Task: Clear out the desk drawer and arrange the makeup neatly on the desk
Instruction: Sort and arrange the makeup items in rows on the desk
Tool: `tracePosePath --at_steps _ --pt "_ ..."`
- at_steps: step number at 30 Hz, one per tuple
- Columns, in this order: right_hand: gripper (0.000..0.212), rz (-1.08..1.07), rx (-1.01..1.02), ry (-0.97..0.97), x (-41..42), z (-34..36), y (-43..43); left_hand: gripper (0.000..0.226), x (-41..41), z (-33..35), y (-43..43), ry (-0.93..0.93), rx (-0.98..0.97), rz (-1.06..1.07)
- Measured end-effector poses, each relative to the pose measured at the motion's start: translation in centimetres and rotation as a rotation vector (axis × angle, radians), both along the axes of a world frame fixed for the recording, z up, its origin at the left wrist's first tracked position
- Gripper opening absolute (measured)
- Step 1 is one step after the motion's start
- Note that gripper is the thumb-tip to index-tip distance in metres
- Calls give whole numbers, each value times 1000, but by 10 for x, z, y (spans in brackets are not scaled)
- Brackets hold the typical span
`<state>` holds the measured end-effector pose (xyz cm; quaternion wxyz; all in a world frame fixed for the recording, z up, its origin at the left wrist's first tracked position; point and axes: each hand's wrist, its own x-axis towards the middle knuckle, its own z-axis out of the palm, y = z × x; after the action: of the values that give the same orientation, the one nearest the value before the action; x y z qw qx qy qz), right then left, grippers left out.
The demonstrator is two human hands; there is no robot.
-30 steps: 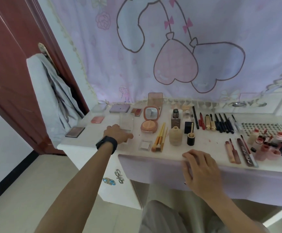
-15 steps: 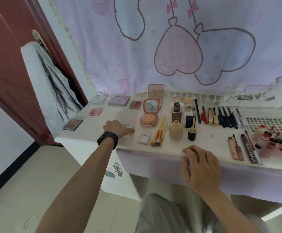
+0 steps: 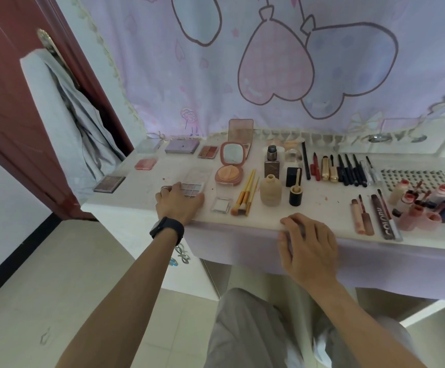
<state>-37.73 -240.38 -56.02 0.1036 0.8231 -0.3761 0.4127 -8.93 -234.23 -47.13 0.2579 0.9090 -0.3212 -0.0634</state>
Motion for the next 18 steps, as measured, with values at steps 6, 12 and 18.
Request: tracePosePath --at_steps 6,12,18 --pt "36 1 22 -3 -1 1 2 77 1 2 2 15 12 -3" --pt "38 4 41 10 -3 2 4 82 3 2 6 62 -6 -30" --pt "38 22 75 21 -6 2 5 84 9 2 16 125 -74 -94"
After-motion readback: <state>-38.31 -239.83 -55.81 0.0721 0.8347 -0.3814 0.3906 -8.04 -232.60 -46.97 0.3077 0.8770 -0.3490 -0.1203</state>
